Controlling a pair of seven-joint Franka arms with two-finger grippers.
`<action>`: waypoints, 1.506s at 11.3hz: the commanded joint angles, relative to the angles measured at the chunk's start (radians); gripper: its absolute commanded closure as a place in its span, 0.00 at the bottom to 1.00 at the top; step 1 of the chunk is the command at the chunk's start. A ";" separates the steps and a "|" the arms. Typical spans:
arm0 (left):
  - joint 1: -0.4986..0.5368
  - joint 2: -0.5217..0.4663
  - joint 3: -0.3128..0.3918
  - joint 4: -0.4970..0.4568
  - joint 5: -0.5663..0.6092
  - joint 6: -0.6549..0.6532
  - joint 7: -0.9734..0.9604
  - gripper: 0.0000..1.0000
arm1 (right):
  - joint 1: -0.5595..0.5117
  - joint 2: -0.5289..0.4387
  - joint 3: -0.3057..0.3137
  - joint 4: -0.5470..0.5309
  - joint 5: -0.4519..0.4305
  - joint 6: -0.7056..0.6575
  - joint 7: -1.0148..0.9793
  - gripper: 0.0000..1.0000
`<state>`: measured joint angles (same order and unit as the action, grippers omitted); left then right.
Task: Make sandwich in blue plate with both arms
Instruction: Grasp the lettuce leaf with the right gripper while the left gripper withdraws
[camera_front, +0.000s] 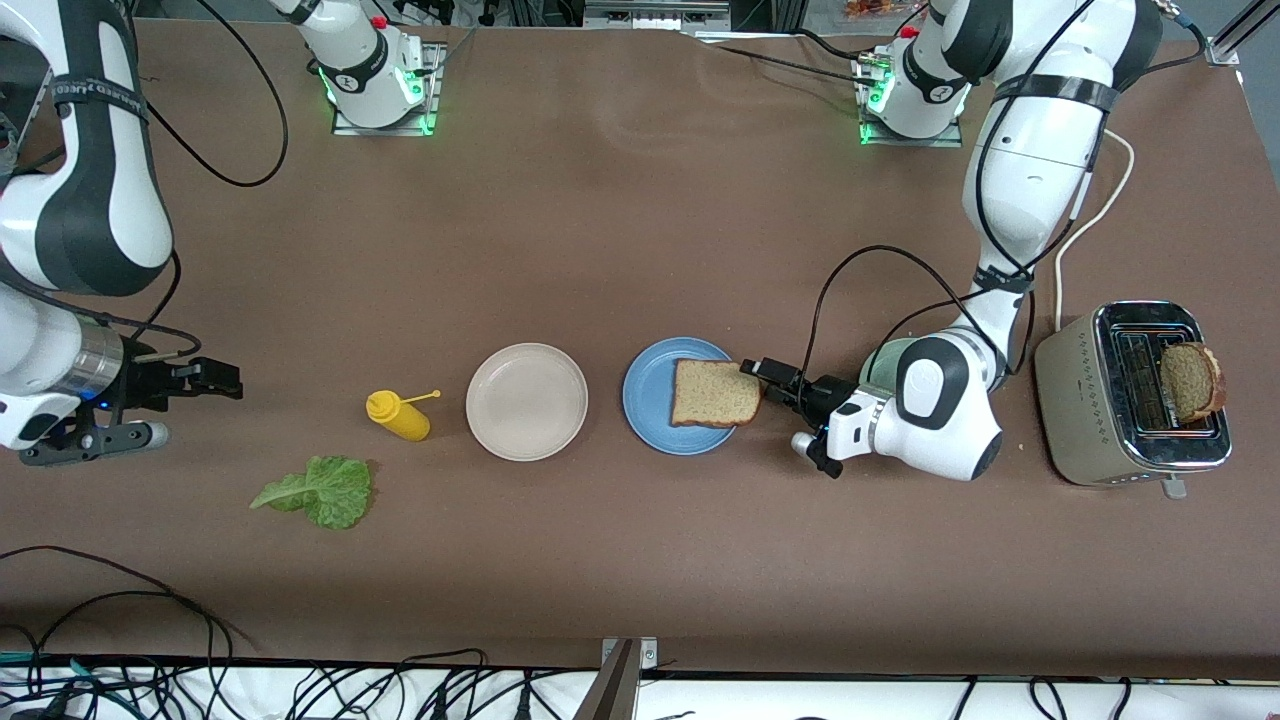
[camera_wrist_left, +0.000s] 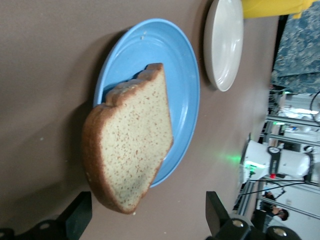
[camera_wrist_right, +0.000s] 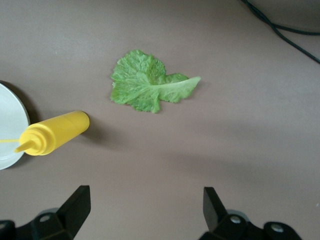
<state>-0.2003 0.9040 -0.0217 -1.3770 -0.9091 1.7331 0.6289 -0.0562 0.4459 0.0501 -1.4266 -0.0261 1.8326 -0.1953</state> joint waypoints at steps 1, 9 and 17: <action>-0.019 -0.031 0.005 -0.013 0.123 0.036 -0.021 0.00 | -0.010 0.013 0.001 -0.003 0.020 0.049 -0.052 0.00; -0.062 -0.393 -0.006 -0.024 0.737 -0.032 -0.448 0.00 | -0.019 0.181 0.001 -0.035 0.020 0.299 -0.070 0.00; -0.015 -0.654 0.011 -0.010 0.898 -0.306 -0.451 0.00 | -0.016 0.347 0.007 -0.034 0.012 0.479 -0.072 0.00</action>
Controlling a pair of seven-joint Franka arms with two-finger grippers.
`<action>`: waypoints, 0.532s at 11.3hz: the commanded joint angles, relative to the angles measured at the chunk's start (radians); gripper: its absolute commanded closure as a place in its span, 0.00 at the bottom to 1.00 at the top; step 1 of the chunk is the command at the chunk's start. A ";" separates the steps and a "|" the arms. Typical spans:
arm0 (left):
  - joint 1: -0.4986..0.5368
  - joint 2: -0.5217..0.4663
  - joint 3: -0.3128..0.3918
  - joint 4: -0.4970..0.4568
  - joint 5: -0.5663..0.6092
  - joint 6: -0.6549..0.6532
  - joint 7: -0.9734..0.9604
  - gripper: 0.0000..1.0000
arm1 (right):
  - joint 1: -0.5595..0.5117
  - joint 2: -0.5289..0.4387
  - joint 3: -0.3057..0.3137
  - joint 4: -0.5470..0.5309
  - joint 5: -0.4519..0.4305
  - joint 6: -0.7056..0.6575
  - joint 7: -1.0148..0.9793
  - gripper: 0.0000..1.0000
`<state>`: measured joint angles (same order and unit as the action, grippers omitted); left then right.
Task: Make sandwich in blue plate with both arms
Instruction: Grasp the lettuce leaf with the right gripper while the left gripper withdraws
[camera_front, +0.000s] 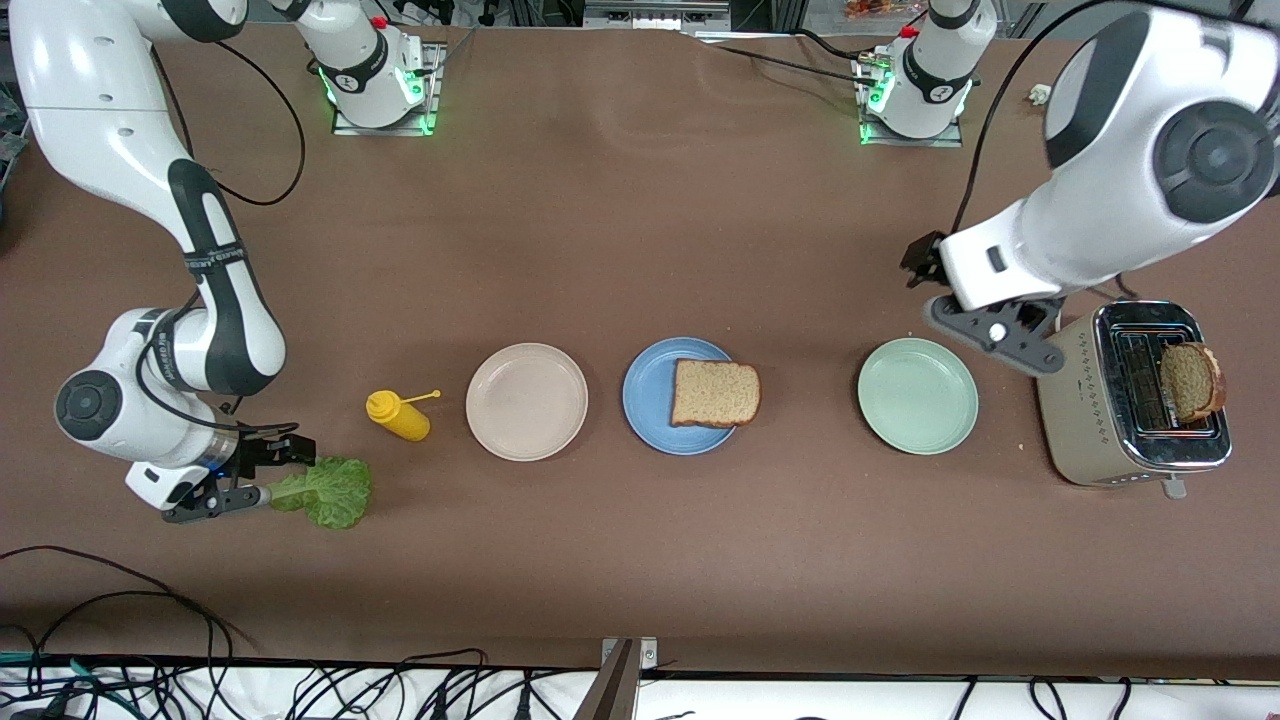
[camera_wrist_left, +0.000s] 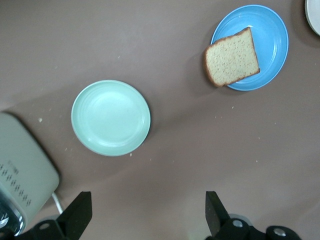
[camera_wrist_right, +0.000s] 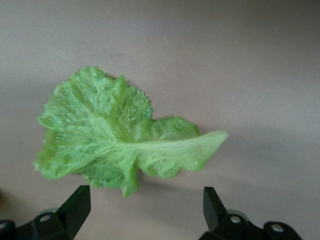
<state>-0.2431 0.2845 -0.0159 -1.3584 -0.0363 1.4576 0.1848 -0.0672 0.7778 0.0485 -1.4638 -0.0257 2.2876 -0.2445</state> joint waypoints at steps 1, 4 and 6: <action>0.065 -0.033 0.019 -0.002 0.021 -0.028 0.002 0.00 | -0.003 0.021 0.008 0.005 0.010 0.030 -0.022 0.00; 0.133 -0.002 0.027 0.101 0.038 -0.042 -0.001 0.00 | 0.001 0.047 0.010 0.005 0.009 0.087 -0.024 0.00; 0.159 -0.042 0.024 0.037 0.038 -0.046 -0.011 0.00 | 0.009 0.060 0.010 0.011 -0.002 0.110 -0.024 0.00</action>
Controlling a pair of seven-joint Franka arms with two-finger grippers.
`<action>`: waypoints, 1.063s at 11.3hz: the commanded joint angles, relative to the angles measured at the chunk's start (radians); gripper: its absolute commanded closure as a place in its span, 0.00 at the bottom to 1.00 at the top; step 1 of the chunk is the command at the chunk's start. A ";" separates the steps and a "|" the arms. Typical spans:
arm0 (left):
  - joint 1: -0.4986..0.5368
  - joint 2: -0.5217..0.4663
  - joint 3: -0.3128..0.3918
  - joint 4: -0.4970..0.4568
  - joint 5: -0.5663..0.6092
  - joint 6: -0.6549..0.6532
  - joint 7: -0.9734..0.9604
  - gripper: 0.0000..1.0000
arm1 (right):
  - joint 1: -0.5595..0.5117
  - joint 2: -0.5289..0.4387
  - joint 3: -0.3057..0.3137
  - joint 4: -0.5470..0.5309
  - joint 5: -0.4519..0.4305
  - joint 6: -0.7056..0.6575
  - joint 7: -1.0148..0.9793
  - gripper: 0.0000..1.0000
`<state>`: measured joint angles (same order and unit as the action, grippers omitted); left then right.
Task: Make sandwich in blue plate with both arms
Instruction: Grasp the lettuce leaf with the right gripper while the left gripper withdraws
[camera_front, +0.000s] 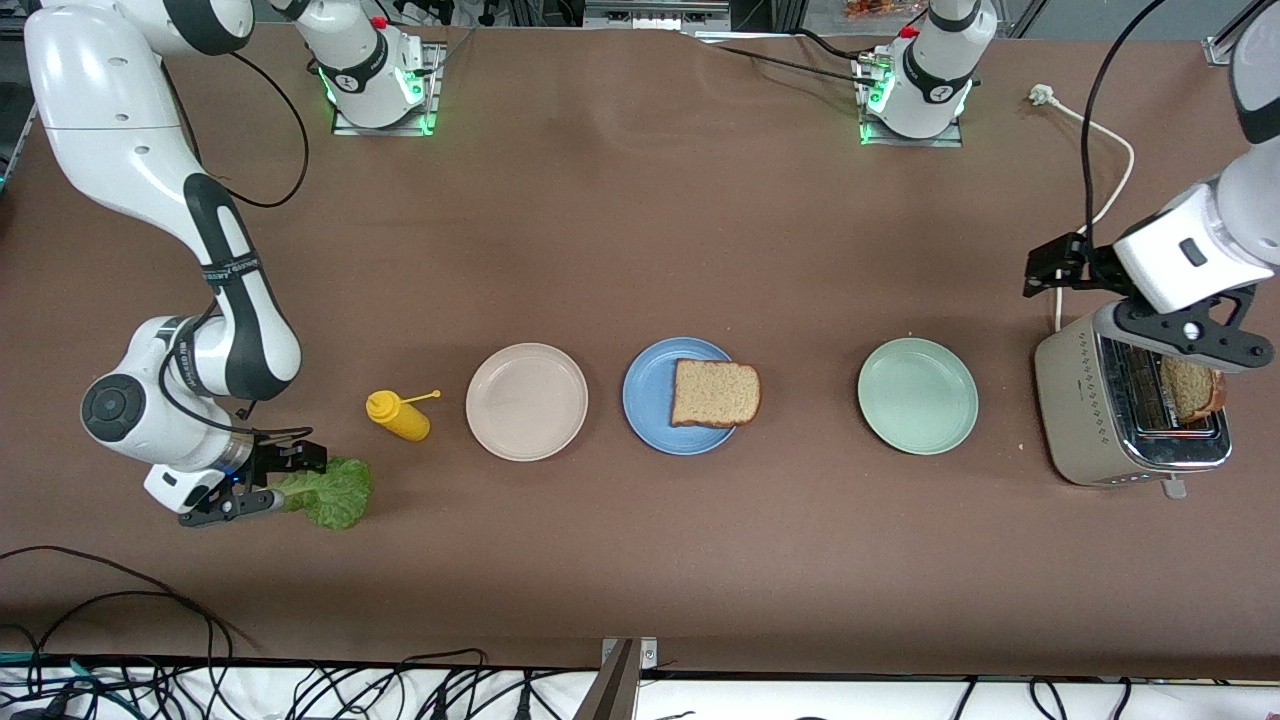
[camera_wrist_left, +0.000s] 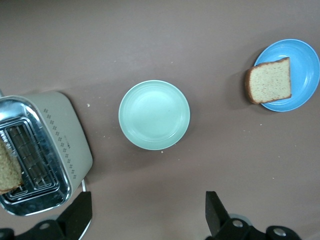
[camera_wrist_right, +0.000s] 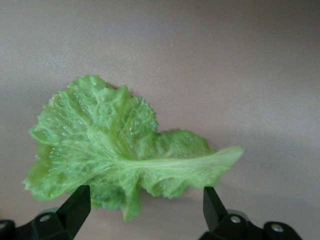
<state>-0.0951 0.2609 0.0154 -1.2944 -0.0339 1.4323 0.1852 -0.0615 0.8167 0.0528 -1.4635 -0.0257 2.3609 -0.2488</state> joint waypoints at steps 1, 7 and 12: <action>0.009 -0.076 -0.011 -0.113 0.035 0.008 -0.035 0.00 | 0.011 0.031 0.006 0.012 -0.002 0.061 -0.018 0.00; 0.009 -0.233 -0.017 -0.345 0.039 0.129 -0.075 0.00 | 0.015 0.056 0.004 0.017 -0.003 0.124 -0.061 0.18; 0.000 -0.256 -0.018 -0.372 0.035 0.145 -0.072 0.00 | 0.014 0.052 0.004 0.023 -0.002 0.120 -0.104 1.00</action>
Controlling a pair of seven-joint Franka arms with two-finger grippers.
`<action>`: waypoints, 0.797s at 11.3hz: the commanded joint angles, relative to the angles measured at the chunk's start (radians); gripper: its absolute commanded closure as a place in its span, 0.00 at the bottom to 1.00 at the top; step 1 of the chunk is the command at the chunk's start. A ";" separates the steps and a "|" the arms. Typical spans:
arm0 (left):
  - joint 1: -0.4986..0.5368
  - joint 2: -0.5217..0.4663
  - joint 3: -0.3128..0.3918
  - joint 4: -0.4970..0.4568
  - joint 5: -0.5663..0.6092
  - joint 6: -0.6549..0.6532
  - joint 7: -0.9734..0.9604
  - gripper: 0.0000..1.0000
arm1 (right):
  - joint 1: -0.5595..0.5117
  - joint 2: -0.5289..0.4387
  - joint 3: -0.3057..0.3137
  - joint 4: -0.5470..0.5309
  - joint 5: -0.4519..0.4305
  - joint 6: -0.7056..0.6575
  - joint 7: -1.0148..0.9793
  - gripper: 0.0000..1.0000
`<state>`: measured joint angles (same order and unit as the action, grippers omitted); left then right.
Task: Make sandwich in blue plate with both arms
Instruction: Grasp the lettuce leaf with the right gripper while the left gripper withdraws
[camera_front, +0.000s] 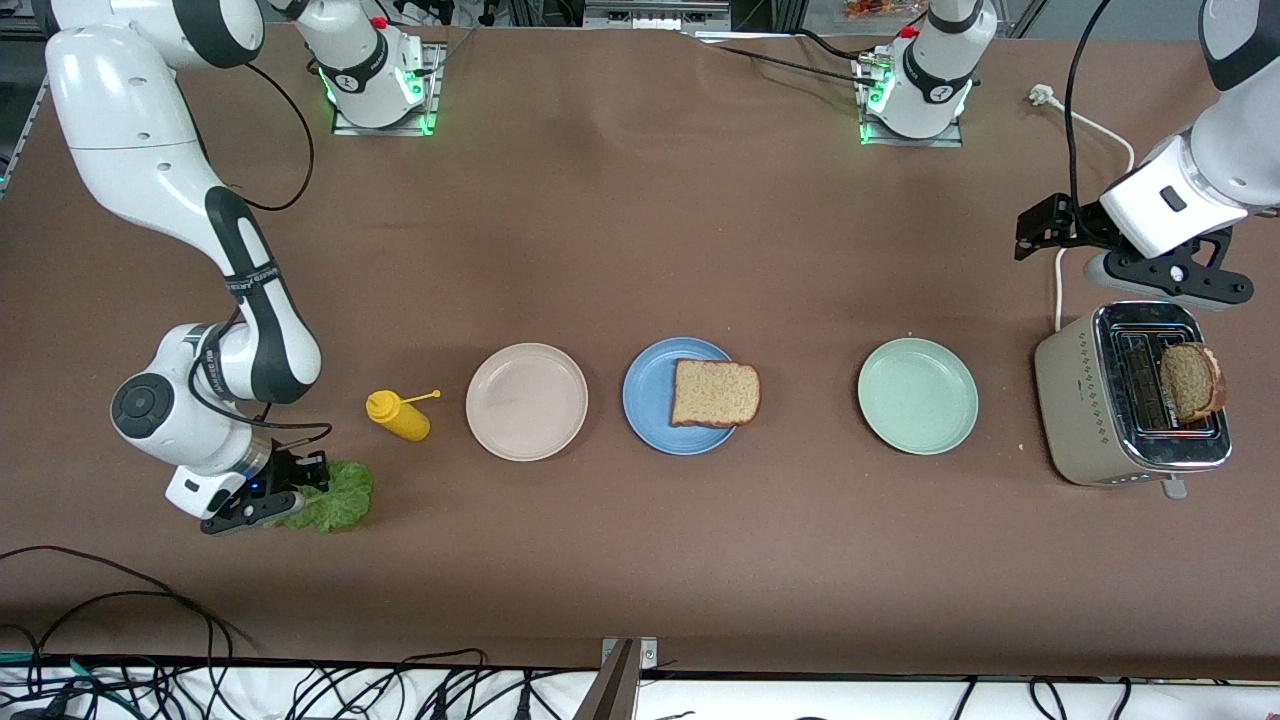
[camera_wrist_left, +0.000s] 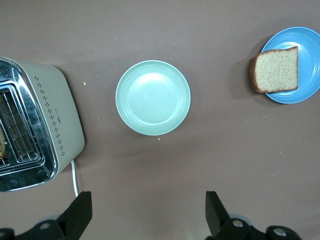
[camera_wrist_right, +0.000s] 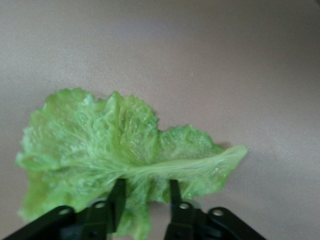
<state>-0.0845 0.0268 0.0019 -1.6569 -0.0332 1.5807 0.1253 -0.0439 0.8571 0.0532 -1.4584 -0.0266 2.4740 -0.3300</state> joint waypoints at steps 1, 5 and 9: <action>-0.009 -0.019 -0.002 -0.006 0.035 -0.013 -0.003 0.00 | -0.004 0.010 0.004 0.018 -0.001 0.003 -0.023 1.00; -0.011 0.012 0.000 0.049 0.035 -0.015 -0.015 0.00 | -0.004 -0.045 0.004 0.013 0.008 -0.056 -0.021 1.00; -0.004 0.013 -0.002 0.052 0.036 -0.011 -0.100 0.00 | -0.004 -0.142 0.004 0.006 0.013 -0.208 -0.027 1.00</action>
<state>-0.0869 0.0238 0.0040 -1.6376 -0.0332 1.5790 0.1026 -0.0441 0.7803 0.0531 -1.4362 -0.0265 2.3429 -0.3332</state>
